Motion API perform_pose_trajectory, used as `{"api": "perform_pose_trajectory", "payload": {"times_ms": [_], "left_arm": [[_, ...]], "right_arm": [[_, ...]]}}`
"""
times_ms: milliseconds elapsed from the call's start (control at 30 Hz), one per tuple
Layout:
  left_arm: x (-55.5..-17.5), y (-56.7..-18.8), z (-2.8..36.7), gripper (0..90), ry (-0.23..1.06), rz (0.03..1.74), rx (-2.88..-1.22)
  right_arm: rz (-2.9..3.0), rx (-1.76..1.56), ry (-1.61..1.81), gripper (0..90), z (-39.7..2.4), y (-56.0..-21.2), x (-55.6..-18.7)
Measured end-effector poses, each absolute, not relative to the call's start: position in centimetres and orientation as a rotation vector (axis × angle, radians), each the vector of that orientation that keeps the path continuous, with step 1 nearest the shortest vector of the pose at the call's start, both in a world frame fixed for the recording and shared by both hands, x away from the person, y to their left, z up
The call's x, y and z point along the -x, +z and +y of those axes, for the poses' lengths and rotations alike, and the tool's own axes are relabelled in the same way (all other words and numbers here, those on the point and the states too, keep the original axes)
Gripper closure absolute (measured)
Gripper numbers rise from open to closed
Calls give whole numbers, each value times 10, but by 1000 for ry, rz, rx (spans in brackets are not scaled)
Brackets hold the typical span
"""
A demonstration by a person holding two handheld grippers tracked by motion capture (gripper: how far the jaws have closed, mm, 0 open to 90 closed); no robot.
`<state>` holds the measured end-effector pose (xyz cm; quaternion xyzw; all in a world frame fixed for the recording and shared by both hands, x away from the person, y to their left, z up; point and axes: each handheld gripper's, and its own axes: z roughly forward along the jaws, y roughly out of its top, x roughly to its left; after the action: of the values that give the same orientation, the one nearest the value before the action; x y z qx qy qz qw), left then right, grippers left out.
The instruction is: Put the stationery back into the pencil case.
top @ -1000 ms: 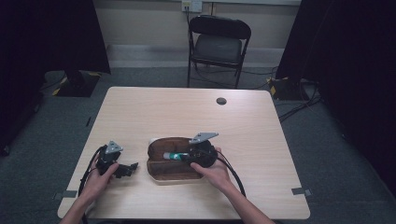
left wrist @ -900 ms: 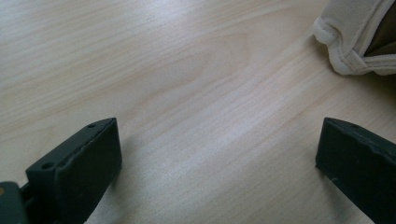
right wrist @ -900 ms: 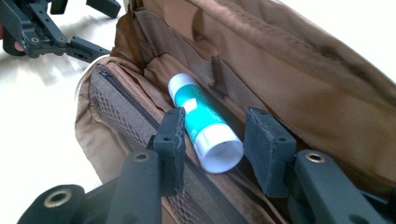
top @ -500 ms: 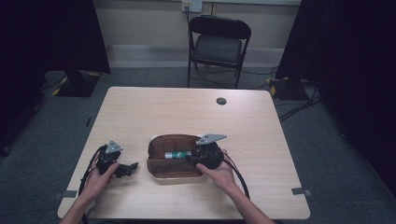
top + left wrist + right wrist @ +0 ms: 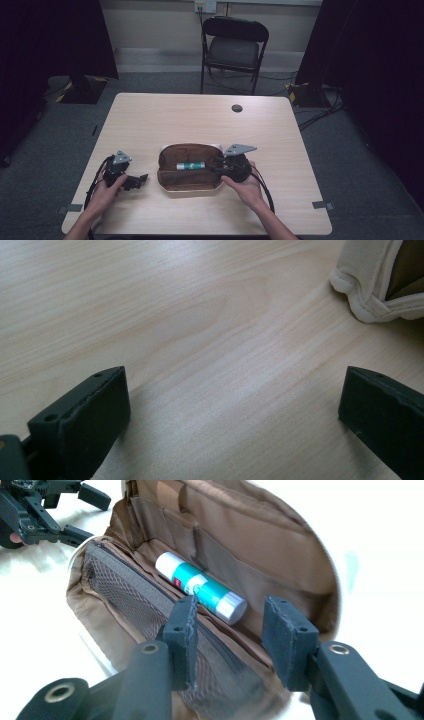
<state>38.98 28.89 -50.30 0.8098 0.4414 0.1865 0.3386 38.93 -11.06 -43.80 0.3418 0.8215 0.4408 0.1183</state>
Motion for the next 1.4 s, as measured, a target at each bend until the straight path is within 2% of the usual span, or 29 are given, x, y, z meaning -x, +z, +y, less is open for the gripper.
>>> {"api": "perform_pose_trajectory", "payload": {"times_ms": [567, 700, 1133, 1400], "left_arm": [[-390, -503, 289, 0, 486, 1153, -2108], [-389, -503, 289, 0, 486, 1153, -2107], [-389, -503, 289, 0, 489, 1156, -2107], [-389, -503, 289, 0, 488, 1156, -2107]], "right_arm": [[2236, -1149, 1251, 423, -179, -433, -377], [2210, -1209, 1197, 364, -199, -441, -377], [2157, -1415, 959, 264, -259, -484, -384], [2061, -1413, 914, 216, -266, -500, -383]]}}
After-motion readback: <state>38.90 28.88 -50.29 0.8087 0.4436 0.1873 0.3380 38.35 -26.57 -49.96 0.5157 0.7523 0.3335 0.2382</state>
